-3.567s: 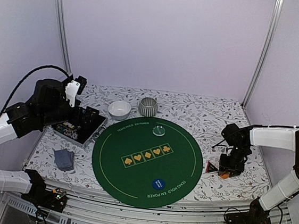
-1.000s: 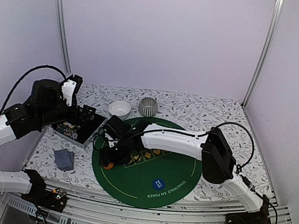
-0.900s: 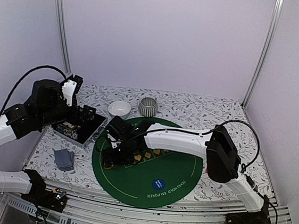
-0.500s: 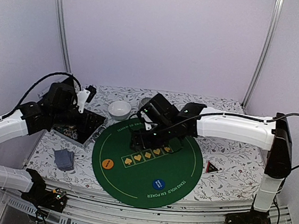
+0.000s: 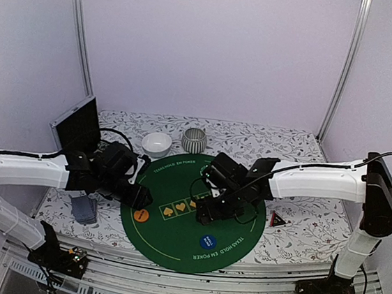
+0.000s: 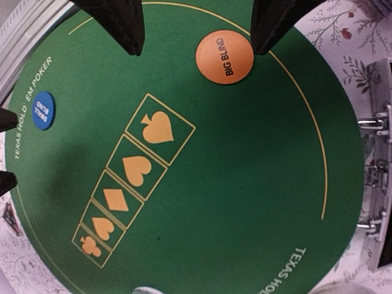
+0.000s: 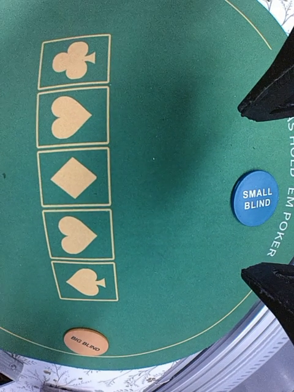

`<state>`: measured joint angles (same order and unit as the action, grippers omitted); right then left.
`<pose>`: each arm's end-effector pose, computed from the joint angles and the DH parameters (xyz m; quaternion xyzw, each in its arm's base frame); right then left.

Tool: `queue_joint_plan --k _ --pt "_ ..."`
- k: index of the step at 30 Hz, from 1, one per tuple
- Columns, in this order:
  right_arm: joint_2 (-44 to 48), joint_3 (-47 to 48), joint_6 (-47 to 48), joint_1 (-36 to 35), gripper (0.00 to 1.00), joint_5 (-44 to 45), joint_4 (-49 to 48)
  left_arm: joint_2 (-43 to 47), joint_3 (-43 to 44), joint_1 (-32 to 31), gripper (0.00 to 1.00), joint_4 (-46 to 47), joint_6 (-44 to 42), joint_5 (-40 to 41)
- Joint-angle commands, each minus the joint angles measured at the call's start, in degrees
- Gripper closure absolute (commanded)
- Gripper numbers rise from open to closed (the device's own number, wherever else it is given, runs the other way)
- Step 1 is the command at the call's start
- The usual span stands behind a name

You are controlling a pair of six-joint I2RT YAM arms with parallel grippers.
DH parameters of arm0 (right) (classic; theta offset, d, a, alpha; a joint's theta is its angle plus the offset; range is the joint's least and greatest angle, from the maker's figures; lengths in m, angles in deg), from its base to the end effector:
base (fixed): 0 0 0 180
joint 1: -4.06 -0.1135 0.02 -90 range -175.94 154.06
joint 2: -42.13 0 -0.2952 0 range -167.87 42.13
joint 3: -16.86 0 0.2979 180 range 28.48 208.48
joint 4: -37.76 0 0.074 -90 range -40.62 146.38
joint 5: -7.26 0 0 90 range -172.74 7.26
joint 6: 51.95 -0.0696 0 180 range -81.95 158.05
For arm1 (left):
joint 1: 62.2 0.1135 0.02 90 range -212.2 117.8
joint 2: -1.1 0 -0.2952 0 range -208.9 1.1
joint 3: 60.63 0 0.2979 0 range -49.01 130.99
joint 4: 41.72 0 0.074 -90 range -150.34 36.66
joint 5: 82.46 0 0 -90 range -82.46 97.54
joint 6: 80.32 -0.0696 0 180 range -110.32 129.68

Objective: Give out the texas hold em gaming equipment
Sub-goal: Move the big blind button to the poker table mat.

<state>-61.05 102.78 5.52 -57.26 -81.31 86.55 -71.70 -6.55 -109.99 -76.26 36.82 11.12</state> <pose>0.2079 0.3765 0.1813 -0.2407 0.9481 0.1432 0.1506 0.2052 -0.2198 0.1849 0.1603 0.9350 -0.1681 0.2681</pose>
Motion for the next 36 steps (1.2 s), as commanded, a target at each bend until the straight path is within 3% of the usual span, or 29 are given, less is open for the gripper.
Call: queue_joint_plan --k 1,5,11,21,36 --pt "3.26 -2.00 -0.03 0.48 0.18 1.56 -1.57 -4.38 -0.31 -2.78 0.39 -0.03 4.81 3.55" --pt "3.96 -3.50 0.34 0.58 0.18 1.55 -1.96 -8.89 2.01 -3.63 0.30 -3.61 6.46 9.86" --pt "5.39 -6.11 0.70 1.06 0.17 1.95 -2.10 -14.48 2.32 -4.18 0.19 -4.14 8.26 10.12" --pt "6.75 -8.02 1.41 2.06 0.16 1.99 -2.10 -20.21 2.71 -5.11 0.22 -5.86 9.64 12.56" --pt "6.88 -8.20 2.12 2.54 0.14 1.37 -2.02 -18.65 1.92 -5.07 0.31 -10.30 13.29 19.48"
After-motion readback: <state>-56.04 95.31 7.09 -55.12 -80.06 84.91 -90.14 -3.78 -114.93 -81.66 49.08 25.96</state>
